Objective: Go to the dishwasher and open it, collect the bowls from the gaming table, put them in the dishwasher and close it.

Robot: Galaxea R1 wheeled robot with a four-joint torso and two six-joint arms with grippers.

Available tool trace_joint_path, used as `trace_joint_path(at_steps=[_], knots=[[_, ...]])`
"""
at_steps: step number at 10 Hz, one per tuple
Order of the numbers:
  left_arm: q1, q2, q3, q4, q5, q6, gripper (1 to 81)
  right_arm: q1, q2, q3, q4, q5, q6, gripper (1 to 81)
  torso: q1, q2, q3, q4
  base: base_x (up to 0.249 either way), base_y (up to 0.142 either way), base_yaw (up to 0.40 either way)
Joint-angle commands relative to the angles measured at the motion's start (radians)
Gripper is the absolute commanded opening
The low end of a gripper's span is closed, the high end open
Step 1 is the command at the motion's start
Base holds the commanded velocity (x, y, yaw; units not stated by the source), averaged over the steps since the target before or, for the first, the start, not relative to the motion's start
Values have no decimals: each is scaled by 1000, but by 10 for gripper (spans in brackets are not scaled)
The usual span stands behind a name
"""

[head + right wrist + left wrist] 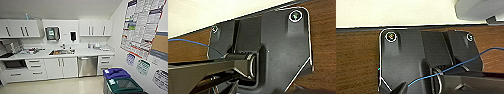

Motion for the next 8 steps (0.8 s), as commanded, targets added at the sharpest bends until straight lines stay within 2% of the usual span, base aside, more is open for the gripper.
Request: trace_joint_path(at_steps=[1, 8], knots=[[-51, -16, 4, 5, 44, -4, 811, 57, -21, 7, -6, -59, -3, 811, 0, 0, 0, 0, 148, 0, 0], [-51, -13, 4, 6, 44, -4, 811, 60, -21, 0, -4, -59, -4, 811, 0, 0, 0, 0, 127, 0, 0]])
